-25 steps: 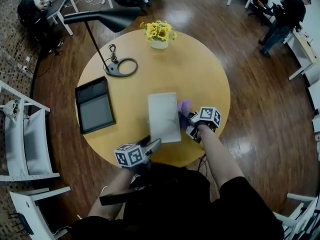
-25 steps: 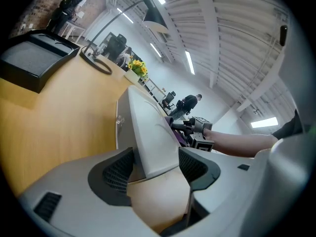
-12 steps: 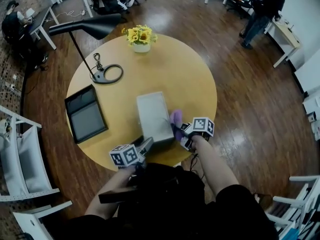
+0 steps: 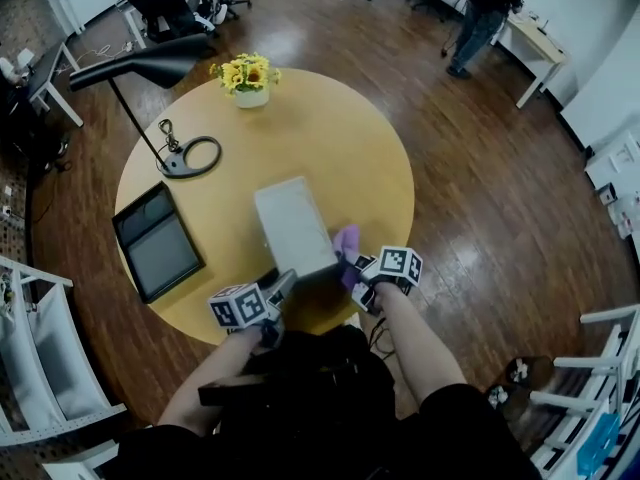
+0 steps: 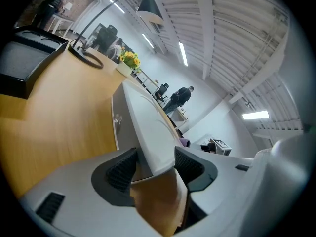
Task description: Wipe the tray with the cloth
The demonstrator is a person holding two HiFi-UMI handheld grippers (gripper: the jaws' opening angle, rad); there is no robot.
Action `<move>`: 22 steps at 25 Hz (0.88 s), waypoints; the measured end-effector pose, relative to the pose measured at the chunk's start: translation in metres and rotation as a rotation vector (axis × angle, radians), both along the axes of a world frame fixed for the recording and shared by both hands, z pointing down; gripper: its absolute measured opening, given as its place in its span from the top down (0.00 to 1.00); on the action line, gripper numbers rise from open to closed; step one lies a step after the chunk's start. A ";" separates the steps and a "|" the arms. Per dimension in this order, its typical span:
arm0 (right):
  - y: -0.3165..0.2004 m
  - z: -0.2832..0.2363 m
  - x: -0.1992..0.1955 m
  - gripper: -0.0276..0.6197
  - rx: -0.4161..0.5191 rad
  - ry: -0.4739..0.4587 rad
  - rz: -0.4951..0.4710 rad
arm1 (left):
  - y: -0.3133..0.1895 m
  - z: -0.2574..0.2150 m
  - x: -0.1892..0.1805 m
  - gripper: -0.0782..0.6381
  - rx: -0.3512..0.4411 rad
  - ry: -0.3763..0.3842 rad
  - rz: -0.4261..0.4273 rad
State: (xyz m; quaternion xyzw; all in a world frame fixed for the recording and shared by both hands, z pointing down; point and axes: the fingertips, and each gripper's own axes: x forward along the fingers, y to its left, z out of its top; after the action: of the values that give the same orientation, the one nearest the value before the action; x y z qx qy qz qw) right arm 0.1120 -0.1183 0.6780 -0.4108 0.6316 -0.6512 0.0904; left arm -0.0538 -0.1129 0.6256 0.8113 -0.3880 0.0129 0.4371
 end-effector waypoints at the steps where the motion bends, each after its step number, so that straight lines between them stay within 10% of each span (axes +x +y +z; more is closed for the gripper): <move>1: 0.003 -0.002 0.000 0.81 0.003 -0.014 0.033 | 0.000 0.000 0.000 0.57 0.000 -0.006 0.003; 10: 0.043 0.006 -0.001 0.81 0.032 -0.153 0.256 | -0.006 -0.011 -0.002 0.56 0.031 -0.045 0.013; 16: 0.063 -0.008 -0.018 0.81 0.027 -0.202 0.251 | -0.095 -0.077 -0.021 0.53 0.381 -0.245 0.061; 22: 0.068 -0.011 -0.023 0.81 0.000 -0.171 0.239 | -0.196 -0.043 -0.021 0.48 0.292 -0.323 0.185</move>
State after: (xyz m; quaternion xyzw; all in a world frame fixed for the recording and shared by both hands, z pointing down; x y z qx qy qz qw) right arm 0.0890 -0.0500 0.6666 -0.4261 0.5683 -0.6684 0.2208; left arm -0.0751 -0.3086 0.5822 0.8854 -0.3749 0.1264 0.2442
